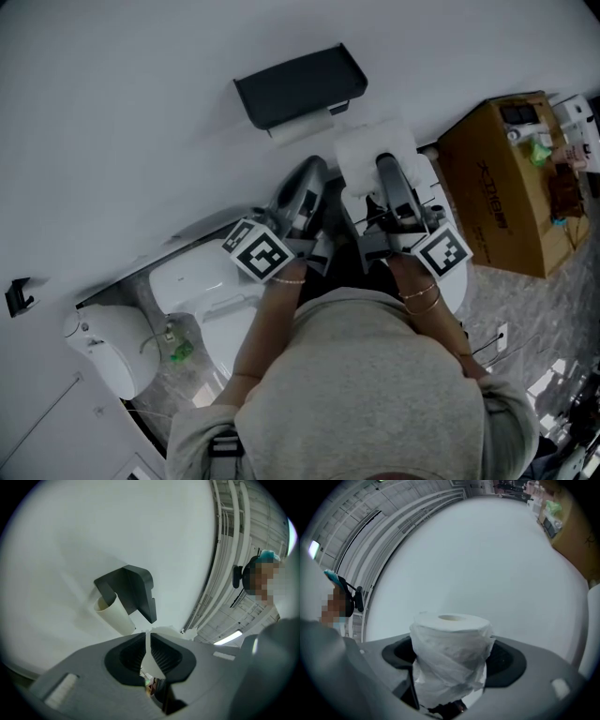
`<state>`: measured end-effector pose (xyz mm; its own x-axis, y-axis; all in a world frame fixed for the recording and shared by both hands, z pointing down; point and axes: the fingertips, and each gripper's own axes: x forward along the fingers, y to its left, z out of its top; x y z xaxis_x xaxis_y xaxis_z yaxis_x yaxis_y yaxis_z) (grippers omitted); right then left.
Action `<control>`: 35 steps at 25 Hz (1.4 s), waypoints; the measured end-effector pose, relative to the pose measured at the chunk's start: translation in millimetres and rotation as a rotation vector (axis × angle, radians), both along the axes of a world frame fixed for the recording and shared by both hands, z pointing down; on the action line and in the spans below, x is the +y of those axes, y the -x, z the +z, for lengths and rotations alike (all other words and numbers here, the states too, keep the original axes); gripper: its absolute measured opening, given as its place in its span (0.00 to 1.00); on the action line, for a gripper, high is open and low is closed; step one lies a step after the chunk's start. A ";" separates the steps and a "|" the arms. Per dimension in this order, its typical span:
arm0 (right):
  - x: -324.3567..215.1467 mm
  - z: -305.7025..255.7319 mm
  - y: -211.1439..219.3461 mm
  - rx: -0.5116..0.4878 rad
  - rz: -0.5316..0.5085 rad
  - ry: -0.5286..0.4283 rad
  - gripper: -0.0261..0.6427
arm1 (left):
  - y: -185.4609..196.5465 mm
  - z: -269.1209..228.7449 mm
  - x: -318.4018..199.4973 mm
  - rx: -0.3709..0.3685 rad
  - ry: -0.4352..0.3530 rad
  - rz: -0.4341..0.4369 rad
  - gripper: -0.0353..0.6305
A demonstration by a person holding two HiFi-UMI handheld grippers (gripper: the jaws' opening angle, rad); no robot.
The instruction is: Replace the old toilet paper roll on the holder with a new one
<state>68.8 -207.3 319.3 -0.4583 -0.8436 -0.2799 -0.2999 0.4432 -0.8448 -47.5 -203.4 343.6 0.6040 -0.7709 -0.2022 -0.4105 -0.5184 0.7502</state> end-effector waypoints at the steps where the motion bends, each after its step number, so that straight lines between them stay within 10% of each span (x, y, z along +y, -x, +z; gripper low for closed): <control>1: -3.8 0.7 -2.9 -0.001 -0.004 0.002 0.68 | -2.5 0.6 -3.0 0.000 0.002 -0.004 0.08; 17: -33.5 7.3 -27.7 -0.014 -0.047 0.014 0.68 | -14.6 19.6 -30.5 -0.026 0.059 -0.098 0.40; 35: -61.5 10.2 -35.0 -0.024 -0.076 0.012 0.68 | 6.4 25.9 -54.8 0.070 0.078 -0.250 0.45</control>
